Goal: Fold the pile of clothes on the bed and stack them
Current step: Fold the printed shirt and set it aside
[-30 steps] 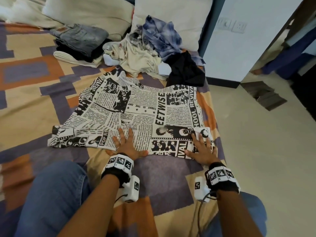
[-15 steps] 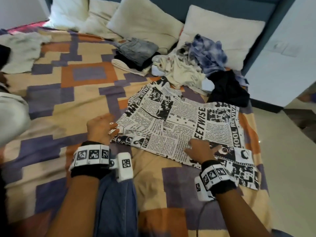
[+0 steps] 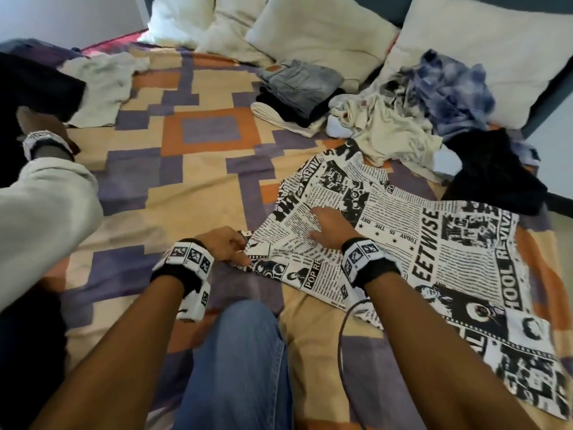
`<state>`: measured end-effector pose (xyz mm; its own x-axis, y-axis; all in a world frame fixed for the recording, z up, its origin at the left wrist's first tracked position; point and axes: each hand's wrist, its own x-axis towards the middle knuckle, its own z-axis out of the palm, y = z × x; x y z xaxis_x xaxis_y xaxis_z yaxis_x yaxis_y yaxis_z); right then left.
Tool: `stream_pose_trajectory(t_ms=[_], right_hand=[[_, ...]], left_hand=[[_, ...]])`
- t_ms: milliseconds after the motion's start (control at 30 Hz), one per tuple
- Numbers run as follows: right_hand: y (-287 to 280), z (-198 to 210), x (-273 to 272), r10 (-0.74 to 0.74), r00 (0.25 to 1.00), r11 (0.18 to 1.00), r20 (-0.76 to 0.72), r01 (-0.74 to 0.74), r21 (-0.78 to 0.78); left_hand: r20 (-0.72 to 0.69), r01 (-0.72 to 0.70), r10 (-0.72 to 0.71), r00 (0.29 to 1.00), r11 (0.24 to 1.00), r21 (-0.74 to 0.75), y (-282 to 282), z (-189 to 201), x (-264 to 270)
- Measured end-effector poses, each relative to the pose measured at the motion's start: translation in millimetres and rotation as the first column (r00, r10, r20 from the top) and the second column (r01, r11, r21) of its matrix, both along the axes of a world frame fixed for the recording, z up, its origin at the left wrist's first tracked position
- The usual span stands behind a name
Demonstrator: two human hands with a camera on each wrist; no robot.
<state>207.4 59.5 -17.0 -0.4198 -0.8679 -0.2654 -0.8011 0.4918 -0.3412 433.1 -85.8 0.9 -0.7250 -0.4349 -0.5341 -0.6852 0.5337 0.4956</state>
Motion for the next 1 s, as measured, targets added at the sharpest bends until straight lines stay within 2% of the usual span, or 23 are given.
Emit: stream_pose_trajectory(t_ms=[67, 133, 200, 233, 333, 400, 500, 600, 633, 667, 733, 767, 800, 833, 900, 1000], right_hand=[[-9, -9, -7, -0.039, 0.998, 0.999, 0.048, 0.04, -0.001], [-15, -15, -13, -0.101, 0.989, 0.995, 0.106, 0.102, -0.01], [-23, -22, -20, -0.18, 0.977, 0.982, 0.119, 0.185, -0.032], [-27, -25, -22, -0.217, 0.969, 0.974, 0.116, 0.222, -0.032], [-36, -23, -27, -0.286, 0.933, 0.955, 0.22, 0.295, -0.01], [-40, -22, -29, -0.301, 0.898, 0.944, 0.32, 0.328, -0.03], [-40, -17, -30, -0.345, 0.852, 0.906, 0.393, 0.411, -0.096], [-38, -12, -31, -0.372, 0.772, 0.811, 0.516, 0.541, -0.224], [-37, -11, -34, -0.382, 0.749, 0.768, 0.541, 0.583, -0.264], [-36, -8, -37, -0.392, 0.737, 0.735, 0.551, 0.611, -0.294], [-33, -4, -43, -0.39, 0.753, 0.696, 0.53, 0.618, -0.365], [-32, -3, -46, -0.393, 0.765, 0.69, 0.51, 0.612, -0.386], [-31, -2, -47, -0.404, 0.776, 0.698, 0.485, 0.604, -0.385], [-32, -5, -49, -0.402, 0.783, 0.72, 0.475, 0.59, -0.364], [-34, -10, -47, -0.372, 0.776, 0.796, 0.509, 0.549, -0.256], [-40, -15, -40, -0.346, 0.789, 0.861, 0.508, 0.482, -0.163]], left_hand=[[0.008, 0.031, -0.031, 1.0, 1.0, -0.005, -5, -6, -7], [-0.01, 0.062, -0.063, 0.998, 0.996, -0.07, -7, -7, -12], [-0.071, 0.065, -0.076, 0.995, 0.988, -0.142, -10, -11, -16], [-0.129, 0.022, -0.039, 0.991, 0.991, -0.135, -13, -11, -17], [-0.324, -0.187, 0.187, 0.927, 0.982, 0.032, -24, -10, -23], [-0.392, -0.269, 0.278, 0.877, 0.96, 0.079, -24, -6, -29], [-0.523, -0.326, 0.402, 0.752, 0.916, 0.235, -11, -3, -40], [-0.565, -0.327, 0.498, 0.658, 0.865, 0.382, -2, -6, -38], [-0.564, -0.326, 0.488, 0.666, 0.871, 0.369, -3, -7, -36], [-0.557, -0.309, 0.424, 0.714, 0.905, 0.292, -5, -9, -34], [-0.437, -0.173, 0.156, 0.886, 0.985, 0.002, -9, -10, -30], [-0.345, -0.11, 0.062, 0.937, 0.987, -0.121, -10, -11, -30], [-0.277, -0.086, 0.03, 0.96, 0.978, -0.192, -11, -10, -29], [-0.234, -0.102, 0.05, 0.971, 0.971, -0.215, -12, -10, -29], [-0.179, -0.157, 0.129, 0.975, 0.976, -0.154, -16, -16, -27], [-0.043, -0.088, 0.085, 0.995, 0.995, -0.055, -22, -27, -17]])
